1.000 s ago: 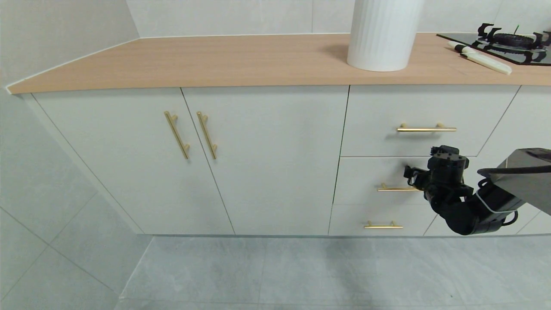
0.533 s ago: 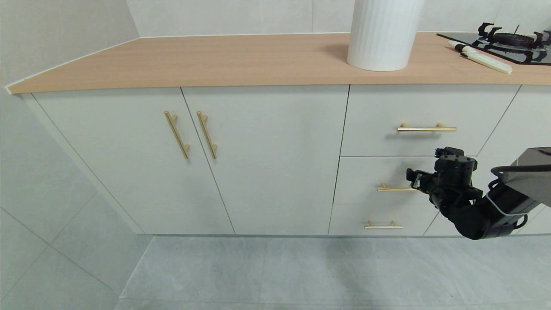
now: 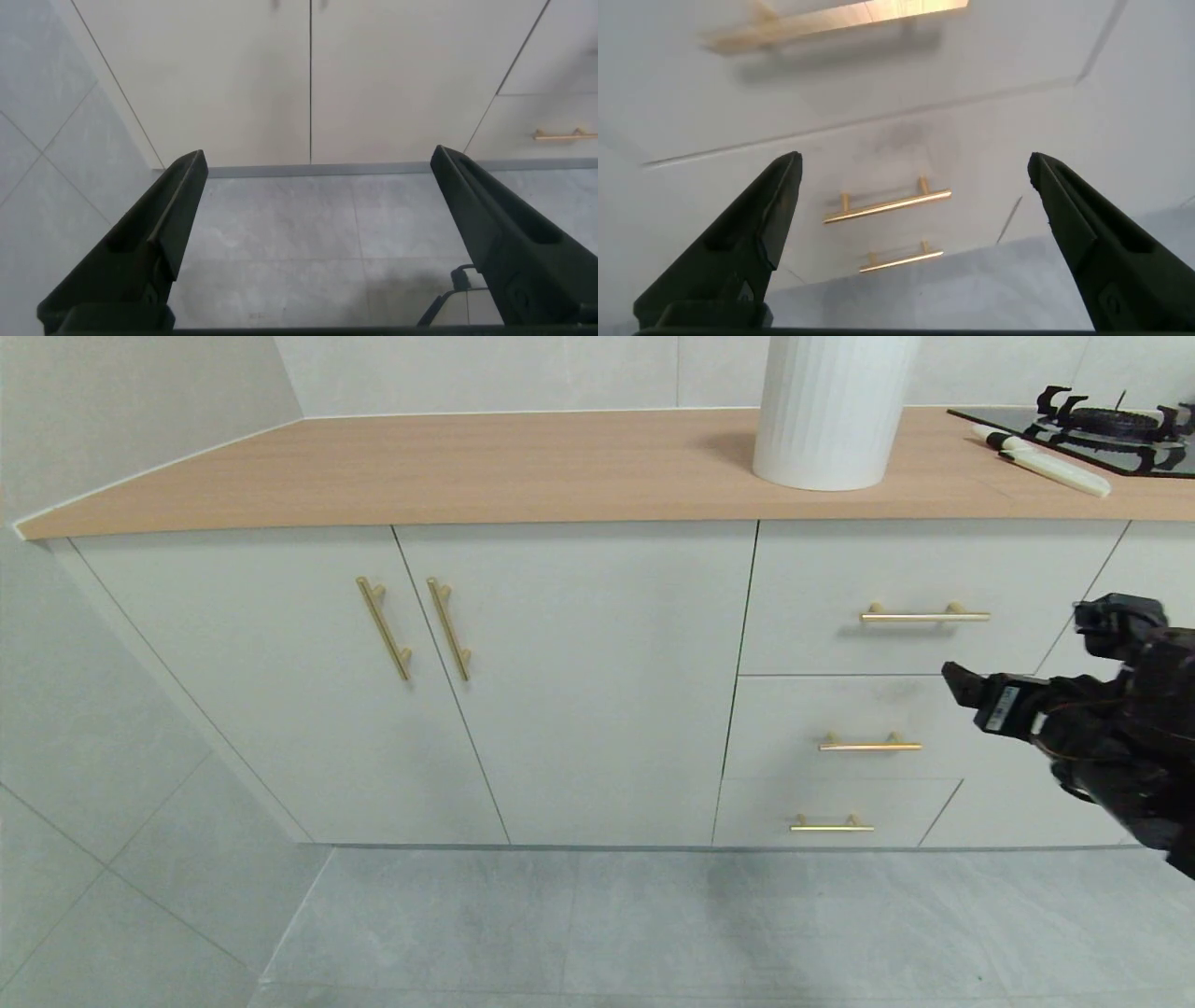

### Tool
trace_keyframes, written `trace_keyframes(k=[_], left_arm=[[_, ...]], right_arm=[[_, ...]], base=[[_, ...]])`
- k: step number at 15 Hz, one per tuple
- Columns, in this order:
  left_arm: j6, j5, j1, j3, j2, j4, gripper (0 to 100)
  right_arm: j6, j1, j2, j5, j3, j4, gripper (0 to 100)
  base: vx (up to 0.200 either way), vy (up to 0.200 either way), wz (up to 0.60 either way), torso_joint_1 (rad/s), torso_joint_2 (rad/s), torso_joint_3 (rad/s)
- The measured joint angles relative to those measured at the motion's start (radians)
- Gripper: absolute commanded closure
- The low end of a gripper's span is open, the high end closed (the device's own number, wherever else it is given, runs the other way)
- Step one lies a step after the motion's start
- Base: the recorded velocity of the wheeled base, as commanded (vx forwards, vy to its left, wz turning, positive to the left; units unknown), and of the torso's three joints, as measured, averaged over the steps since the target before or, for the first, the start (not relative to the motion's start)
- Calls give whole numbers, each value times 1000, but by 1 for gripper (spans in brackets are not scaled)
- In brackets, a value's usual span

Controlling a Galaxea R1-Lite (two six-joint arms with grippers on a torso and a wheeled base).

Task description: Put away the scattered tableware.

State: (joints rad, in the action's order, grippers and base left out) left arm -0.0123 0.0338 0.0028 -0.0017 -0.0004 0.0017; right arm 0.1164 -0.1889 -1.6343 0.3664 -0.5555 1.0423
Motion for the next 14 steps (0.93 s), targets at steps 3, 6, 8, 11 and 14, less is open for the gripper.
trace_keyframes(k=[3,6,8,11,14], left_arm=[[0,0,0,0,0,0,0],[0,0,0,0,0,0,0],[0,0,0,0,0,0,0],[0,0,0,0,0,0,0],[0,0,0,0,0,0,0]], right_arm=[[-149,-52,324,50,168,-17,0],[-279,-69,662,77,269,-175,0],[-332,-43,887,91,298,-389,0],[-372,74,1213,95,297,-756,0],[-382,150,1469,84,311,-950,0]], base=[[0,0,0,0,0,0],[0,0,0,0,0,0],[0,0,0,0,0,0],[0,0,0,0,0,0],[0,0,0,0,0,0]])
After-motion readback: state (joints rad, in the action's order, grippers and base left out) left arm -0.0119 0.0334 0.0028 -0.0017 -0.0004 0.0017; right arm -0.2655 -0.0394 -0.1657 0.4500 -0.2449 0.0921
